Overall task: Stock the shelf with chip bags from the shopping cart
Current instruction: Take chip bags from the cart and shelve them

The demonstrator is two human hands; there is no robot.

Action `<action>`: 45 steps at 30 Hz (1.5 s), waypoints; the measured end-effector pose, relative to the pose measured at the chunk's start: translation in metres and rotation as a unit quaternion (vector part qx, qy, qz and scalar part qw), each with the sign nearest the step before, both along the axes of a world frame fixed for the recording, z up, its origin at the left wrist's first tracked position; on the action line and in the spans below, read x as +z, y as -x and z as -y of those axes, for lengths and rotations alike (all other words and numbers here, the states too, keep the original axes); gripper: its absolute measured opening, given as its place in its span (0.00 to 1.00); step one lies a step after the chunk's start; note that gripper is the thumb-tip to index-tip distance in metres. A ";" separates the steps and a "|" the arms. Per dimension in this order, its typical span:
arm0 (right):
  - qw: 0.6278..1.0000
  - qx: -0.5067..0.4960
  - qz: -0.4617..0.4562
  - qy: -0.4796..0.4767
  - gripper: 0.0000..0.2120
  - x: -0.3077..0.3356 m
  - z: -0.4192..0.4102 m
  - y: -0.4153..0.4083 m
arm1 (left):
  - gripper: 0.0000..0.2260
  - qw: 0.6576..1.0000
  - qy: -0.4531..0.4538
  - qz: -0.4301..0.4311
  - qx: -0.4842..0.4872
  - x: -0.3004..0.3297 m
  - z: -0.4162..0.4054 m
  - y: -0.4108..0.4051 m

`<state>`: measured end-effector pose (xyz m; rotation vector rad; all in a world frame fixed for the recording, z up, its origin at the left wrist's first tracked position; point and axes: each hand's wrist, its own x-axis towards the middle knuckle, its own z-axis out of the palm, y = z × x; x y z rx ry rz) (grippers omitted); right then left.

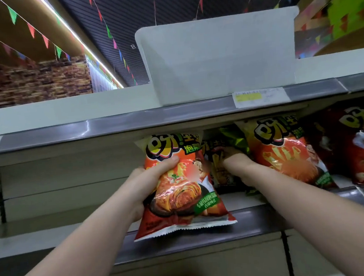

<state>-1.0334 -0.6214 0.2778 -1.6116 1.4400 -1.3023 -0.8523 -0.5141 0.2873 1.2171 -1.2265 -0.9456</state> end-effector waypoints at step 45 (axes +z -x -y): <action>0.977 -0.089 -0.172 0.086 0.28 -0.011 -0.015 0.008 | 0.25 0.945 0.185 0.218 0.158 -0.027 0.111 0.062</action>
